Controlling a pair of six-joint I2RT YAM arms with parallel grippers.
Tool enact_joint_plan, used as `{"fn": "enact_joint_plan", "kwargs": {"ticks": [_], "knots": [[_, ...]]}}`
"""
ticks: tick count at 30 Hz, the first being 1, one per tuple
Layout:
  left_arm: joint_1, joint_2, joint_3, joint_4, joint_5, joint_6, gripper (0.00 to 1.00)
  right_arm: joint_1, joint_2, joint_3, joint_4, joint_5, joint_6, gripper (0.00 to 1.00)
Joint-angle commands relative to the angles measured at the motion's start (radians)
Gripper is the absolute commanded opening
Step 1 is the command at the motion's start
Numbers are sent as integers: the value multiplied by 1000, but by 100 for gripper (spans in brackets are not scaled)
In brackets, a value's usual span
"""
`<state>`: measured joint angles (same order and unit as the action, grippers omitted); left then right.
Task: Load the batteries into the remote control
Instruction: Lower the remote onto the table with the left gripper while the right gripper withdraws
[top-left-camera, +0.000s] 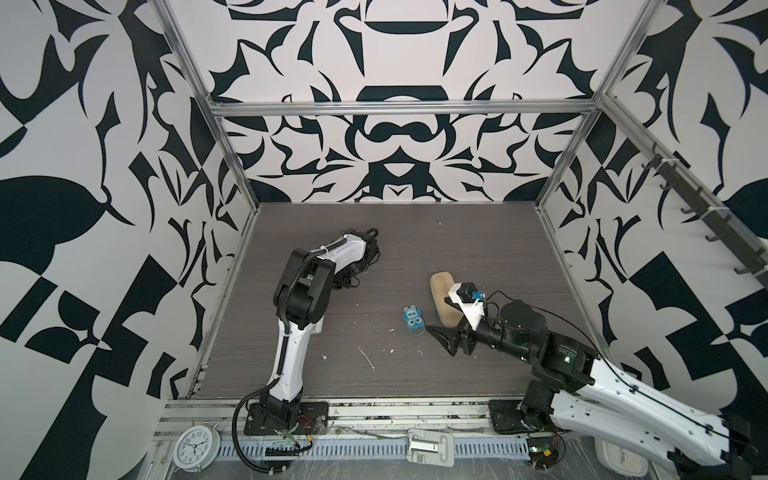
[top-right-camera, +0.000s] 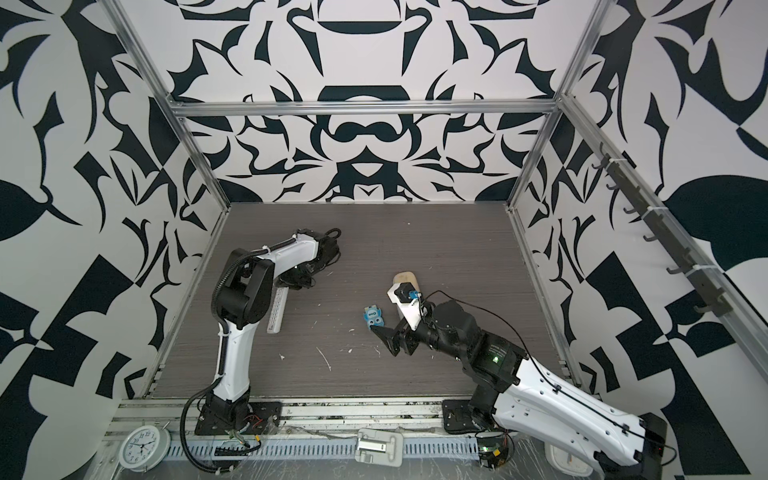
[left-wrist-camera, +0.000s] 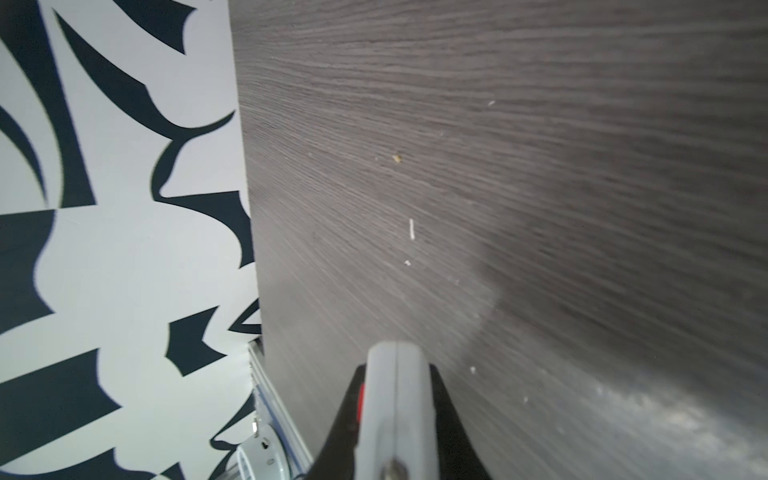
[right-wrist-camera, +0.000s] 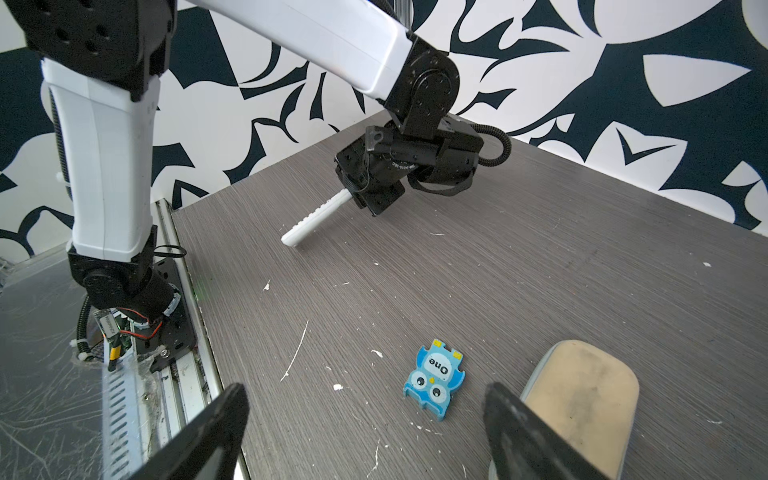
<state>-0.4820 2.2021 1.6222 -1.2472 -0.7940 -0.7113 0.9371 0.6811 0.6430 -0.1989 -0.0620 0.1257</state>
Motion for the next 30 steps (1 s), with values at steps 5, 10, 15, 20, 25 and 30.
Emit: {"fn": "enact_joint_plan", "kwargs": {"ticks": [5, 10, 15, 20, 25, 30], "knots": [[-19, 60, -31, 38, 37, -93, 17, -9, -15, -5, 12, 27, -14, 92], [-33, 69, -47, 88, 75, -97, 29, -17, -34, -8, 9, 39, -11, 93], [-56, 15, -56, 129, 121, -88, 41, -23, -38, -10, 5, 67, -10, 93], [-75, -179, -135, 225, 198, -63, 65, -36, -55, 20, -52, 204, 6, 97], [-78, -399, -220, 263, 238, -12, 91, -43, -61, -10, -39, 350, 44, 99], [-59, -673, -368, 351, 275, 90, 99, -88, -19, -8, -53, 465, 74, 100]]}}
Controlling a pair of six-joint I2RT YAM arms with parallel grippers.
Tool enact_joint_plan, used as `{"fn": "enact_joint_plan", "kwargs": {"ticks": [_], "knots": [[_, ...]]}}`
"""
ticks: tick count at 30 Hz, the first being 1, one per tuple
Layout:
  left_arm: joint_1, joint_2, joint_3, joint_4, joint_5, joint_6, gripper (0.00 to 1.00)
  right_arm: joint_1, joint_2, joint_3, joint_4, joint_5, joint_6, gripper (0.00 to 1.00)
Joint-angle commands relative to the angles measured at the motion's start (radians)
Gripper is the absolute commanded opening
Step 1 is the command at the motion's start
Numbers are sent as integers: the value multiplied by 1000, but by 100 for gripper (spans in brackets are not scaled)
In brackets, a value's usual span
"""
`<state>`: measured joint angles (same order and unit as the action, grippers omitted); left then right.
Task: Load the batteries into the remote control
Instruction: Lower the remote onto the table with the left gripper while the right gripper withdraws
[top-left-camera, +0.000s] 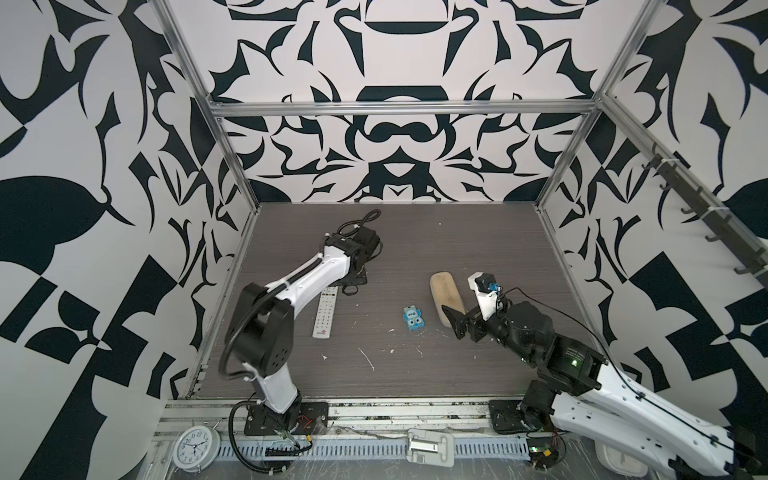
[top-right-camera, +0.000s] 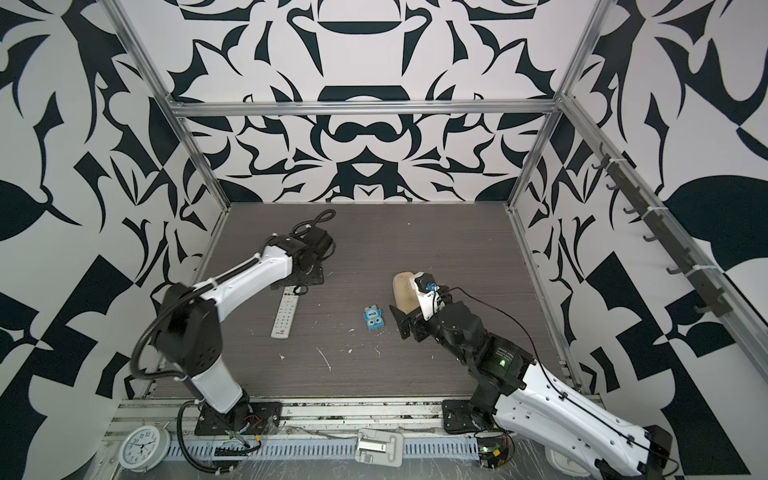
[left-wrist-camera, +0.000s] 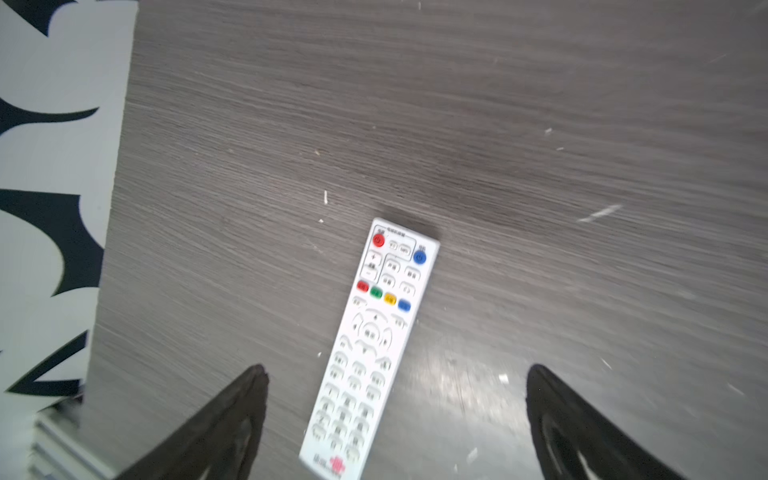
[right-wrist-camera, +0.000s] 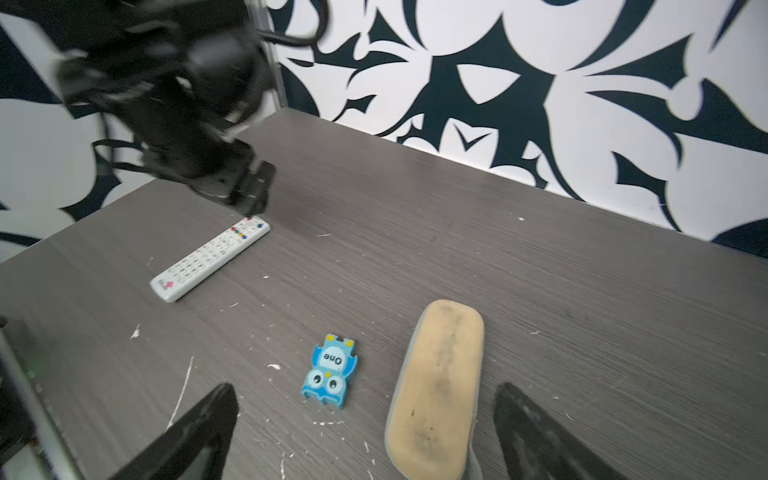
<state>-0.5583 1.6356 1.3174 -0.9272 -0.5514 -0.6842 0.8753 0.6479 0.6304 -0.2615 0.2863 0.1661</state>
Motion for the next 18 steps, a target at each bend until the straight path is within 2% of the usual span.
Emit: {"fn": "enact_joint_plan", "kwargs": {"ticks": [1, 7, 11, 18], "knots": [[30, -153, -85, 43, 34, 82, 99, -38, 13, -2, 14, 129, 35, 100], [163, -445, -230, 155, 130, 214, 99, -126, 1, -38, 44, 140, 65, 100], [210, -545, -254, 139, 127, 274, 99, -141, -4, -54, 40, 164, 75, 100], [267, -697, -335, 150, 105, 295, 99, -190, -4, -69, 39, 206, 79, 100]]}}
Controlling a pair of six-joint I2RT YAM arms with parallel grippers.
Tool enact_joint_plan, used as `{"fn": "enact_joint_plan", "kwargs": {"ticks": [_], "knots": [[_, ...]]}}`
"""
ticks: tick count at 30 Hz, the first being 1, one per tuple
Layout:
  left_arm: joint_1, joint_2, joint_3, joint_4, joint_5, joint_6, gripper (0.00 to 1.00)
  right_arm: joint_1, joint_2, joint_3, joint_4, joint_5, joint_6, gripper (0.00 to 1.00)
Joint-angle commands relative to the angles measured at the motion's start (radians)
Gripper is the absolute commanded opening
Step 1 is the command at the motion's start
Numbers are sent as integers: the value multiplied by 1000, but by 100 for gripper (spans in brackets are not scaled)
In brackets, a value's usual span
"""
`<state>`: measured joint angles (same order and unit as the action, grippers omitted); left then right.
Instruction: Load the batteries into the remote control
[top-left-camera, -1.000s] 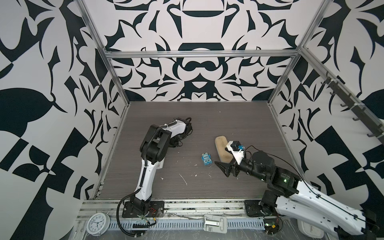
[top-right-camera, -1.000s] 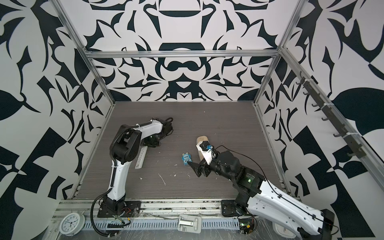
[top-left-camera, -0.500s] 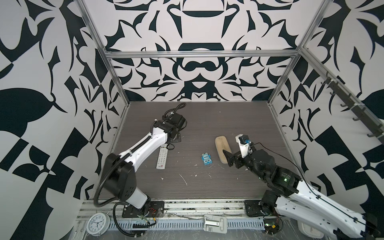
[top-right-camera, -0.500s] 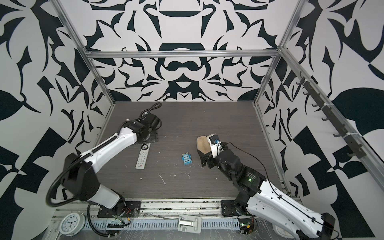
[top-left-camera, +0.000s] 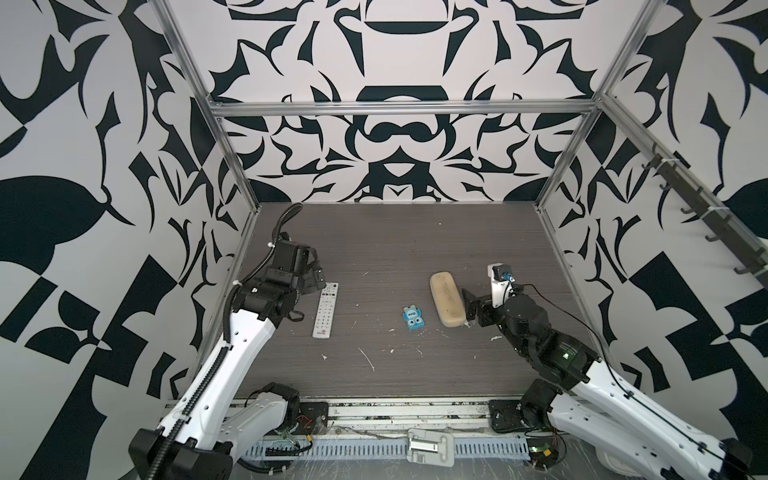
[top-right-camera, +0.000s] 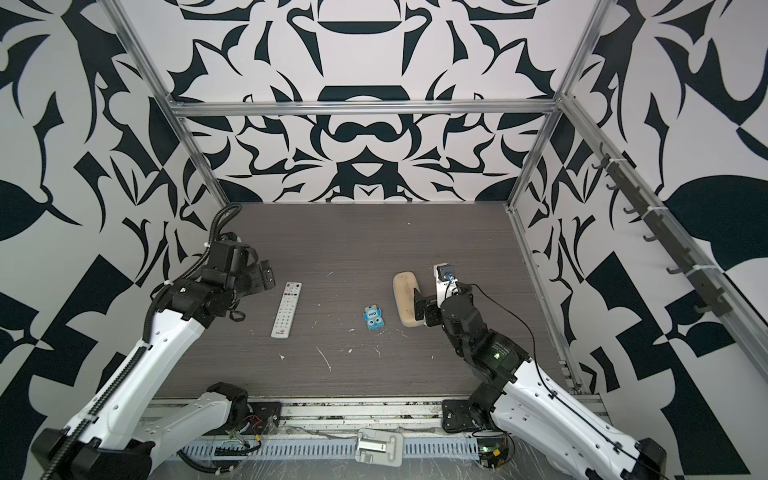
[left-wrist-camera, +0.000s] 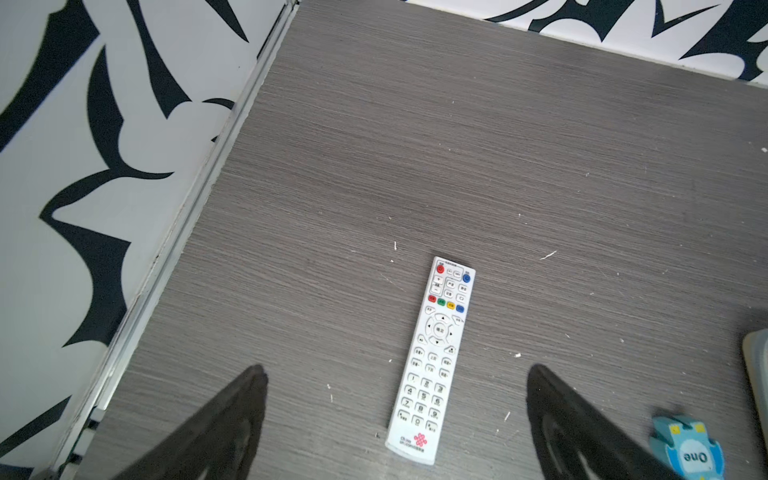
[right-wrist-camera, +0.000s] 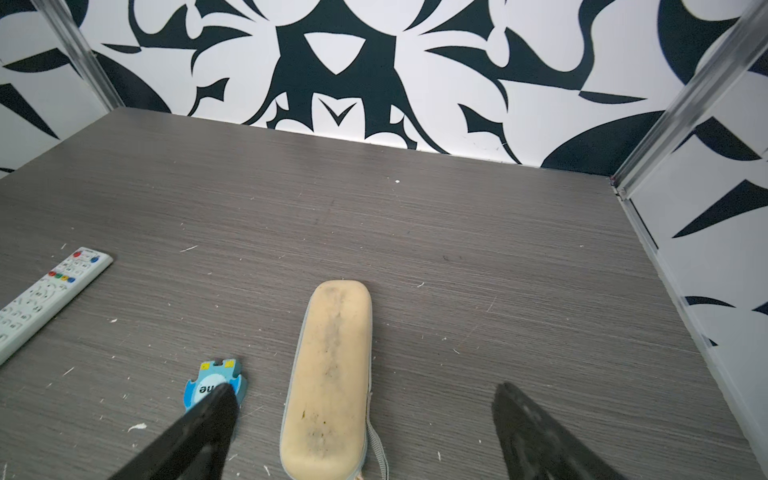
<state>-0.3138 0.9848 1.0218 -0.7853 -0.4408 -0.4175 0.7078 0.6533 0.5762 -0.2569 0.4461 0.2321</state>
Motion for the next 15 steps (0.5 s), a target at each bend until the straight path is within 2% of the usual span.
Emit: {"fn": "enact_joint_plan", "kwargs": {"ticks": [1, 10, 15], "knots": [[34, -61, -48, 13, -3, 25, 99, -35, -6, -16, 38, 46, 15, 100], [88, -92, -92, 58, 0, -6, 99, -229, 92, -71, 167, -90, 64, 100], [119, -86, -135, 98, -48, -44, 99, -365, 155, -116, 292, -160, 96, 100]]}}
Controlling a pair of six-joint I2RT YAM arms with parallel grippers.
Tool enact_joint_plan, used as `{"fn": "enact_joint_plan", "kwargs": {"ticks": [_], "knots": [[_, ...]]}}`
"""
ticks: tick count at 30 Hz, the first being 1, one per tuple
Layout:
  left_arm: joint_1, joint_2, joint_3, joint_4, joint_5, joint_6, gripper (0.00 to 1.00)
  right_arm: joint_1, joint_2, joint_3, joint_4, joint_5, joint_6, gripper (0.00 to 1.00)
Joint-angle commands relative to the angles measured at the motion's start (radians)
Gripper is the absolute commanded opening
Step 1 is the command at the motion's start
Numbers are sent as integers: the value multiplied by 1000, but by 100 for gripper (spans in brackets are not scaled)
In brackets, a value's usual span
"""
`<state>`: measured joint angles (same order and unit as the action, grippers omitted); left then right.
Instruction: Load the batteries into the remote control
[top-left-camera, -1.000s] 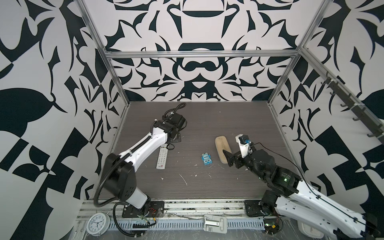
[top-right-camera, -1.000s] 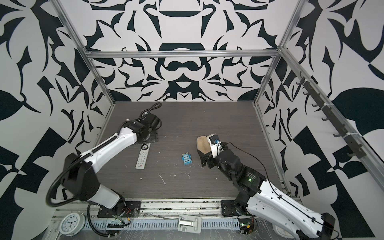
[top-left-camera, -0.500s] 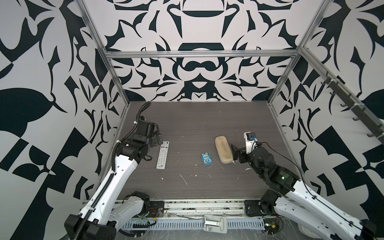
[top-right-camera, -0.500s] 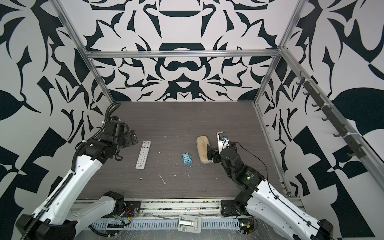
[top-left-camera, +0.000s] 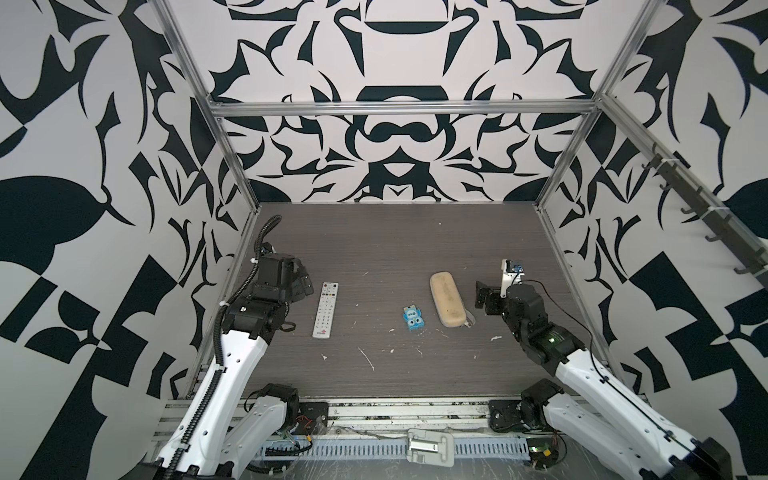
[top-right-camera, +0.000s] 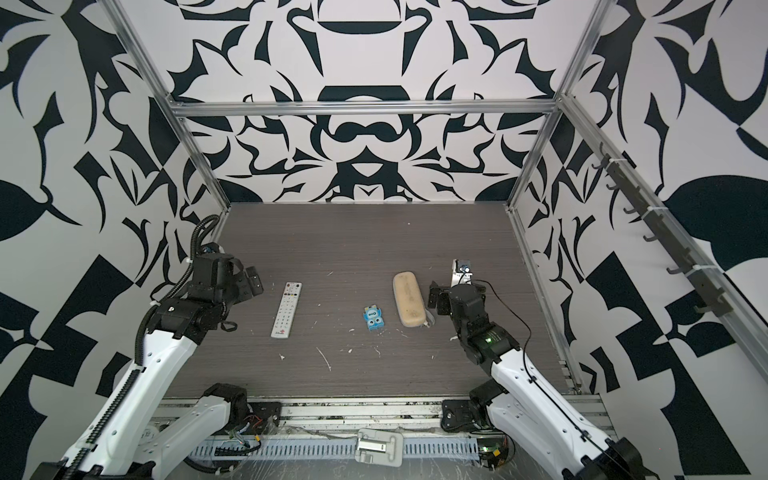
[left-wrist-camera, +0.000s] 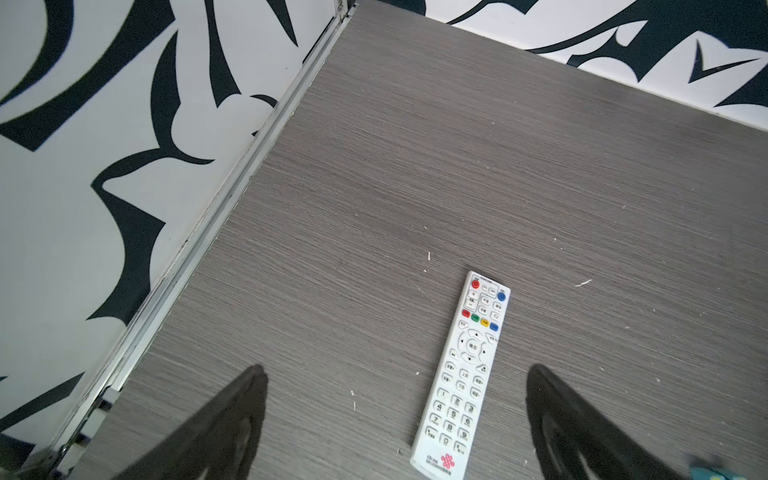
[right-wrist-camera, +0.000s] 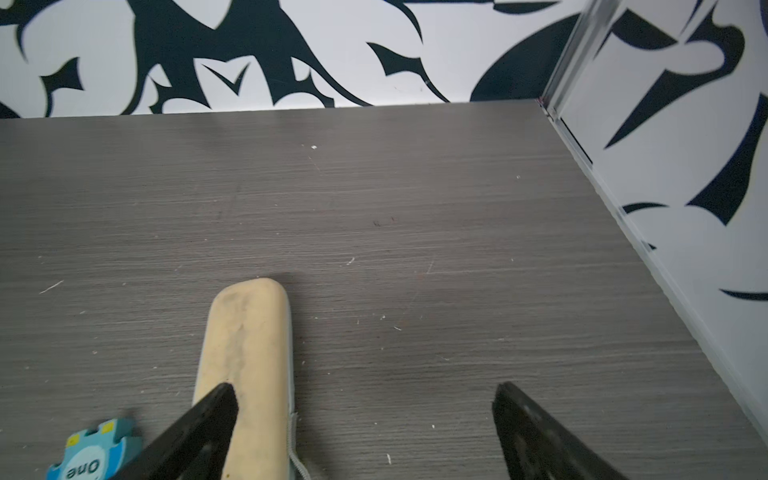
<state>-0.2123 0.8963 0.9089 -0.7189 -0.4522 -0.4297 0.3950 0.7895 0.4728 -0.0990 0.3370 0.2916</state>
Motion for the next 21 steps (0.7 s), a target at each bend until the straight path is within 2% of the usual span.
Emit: {"fn": "enact_joint_plan", "kwargs": {"ticks": [1, 7, 10, 12, 14, 16, 19, 21], "knots": [[24, 1, -32, 46, -41, -36, 99, -73, 35, -18, 159, -58, 39, 100], [43, -42, -193, 246, -63, -10, 99, -177, 144, -100, 391, 9, 39, 100], [43, -69, -284, 348, -107, 26, 99, -200, 171, -187, 597, 33, -22, 99], [42, -92, -344, 440, -113, 74, 99, -213, 185, -198, 628, 53, -42, 100], [42, -116, -407, 547, -77, 132, 99, -217, 215, -195, 679, -15, -159, 100], [42, -126, -473, 668, -49, 190, 99, -217, 261, -191, 701, -7, -203, 100], [42, -87, -534, 806, -95, 223, 99, -218, 335, -207, 790, 5, -250, 100], [43, -12, -553, 878, -123, 257, 99, -218, 381, -203, 839, 18, -292, 100]]}}
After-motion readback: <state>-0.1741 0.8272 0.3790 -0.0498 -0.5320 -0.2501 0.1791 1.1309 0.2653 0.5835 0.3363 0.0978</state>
